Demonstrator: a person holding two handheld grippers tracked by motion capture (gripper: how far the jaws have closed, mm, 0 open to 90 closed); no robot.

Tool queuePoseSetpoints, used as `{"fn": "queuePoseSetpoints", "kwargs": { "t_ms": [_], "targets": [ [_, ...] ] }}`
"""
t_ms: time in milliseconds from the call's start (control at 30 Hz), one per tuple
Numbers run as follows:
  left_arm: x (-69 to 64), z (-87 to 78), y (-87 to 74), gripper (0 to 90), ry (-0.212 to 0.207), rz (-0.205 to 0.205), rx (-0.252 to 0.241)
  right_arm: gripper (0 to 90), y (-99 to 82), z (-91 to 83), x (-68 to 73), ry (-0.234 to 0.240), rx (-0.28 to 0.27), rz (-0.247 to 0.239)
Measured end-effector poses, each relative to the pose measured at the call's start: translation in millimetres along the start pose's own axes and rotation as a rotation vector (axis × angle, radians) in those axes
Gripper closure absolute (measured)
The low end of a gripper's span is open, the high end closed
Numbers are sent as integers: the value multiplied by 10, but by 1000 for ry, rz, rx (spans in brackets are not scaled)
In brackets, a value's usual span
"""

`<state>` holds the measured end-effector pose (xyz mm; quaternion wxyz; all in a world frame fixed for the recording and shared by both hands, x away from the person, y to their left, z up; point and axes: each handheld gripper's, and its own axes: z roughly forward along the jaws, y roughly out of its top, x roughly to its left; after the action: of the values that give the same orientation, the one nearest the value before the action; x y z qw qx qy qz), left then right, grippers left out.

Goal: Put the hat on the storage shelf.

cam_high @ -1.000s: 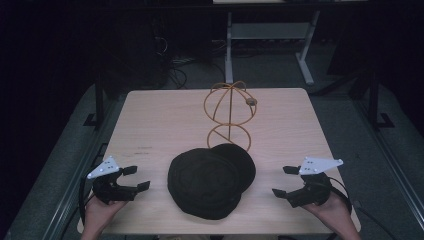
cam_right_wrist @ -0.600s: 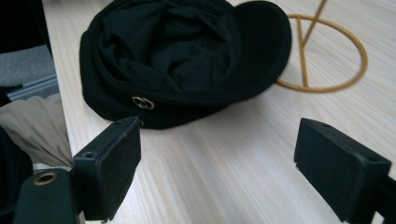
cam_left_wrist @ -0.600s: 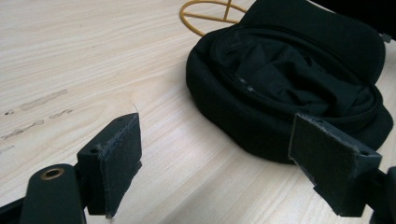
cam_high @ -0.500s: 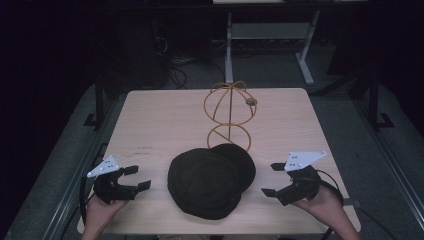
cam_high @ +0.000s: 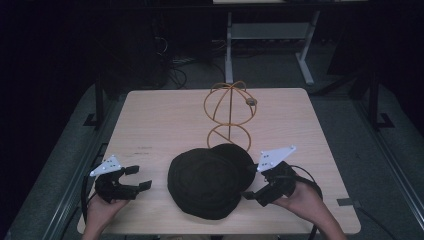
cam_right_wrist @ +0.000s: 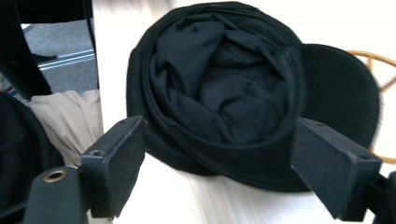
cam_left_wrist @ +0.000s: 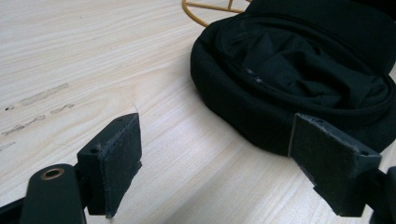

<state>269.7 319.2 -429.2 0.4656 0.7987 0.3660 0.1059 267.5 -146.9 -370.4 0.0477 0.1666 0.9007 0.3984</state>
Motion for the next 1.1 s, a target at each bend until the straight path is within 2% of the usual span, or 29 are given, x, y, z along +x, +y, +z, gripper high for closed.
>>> {"fn": "queuePoseSetpoints", "kwargs": {
  "t_ms": [67,133,367,533,733,867,1100],
  "targets": [
    [-1,1,1,164,0,1,-1,188,26,28,8,9,4,-1],
    [1,-2,1,164,0,3,0,219,92,111,27,26,16,-26],
    [14,-19,-4,164,4,-1,-3,292,197,288,77,73,51,-41],
    [25,-18,-8,165,6,-3,-7,325,242,378,119,93,60,-51],
    [17,-25,-4,165,11,-12,-11,372,309,525,162,120,91,-96],
    [25,-22,-8,165,10,-13,-10,400,344,599,196,135,98,-105],
    [21,-12,-8,165,10,-13,-1,449,392,690,244,143,112,-124]
  ]
}}
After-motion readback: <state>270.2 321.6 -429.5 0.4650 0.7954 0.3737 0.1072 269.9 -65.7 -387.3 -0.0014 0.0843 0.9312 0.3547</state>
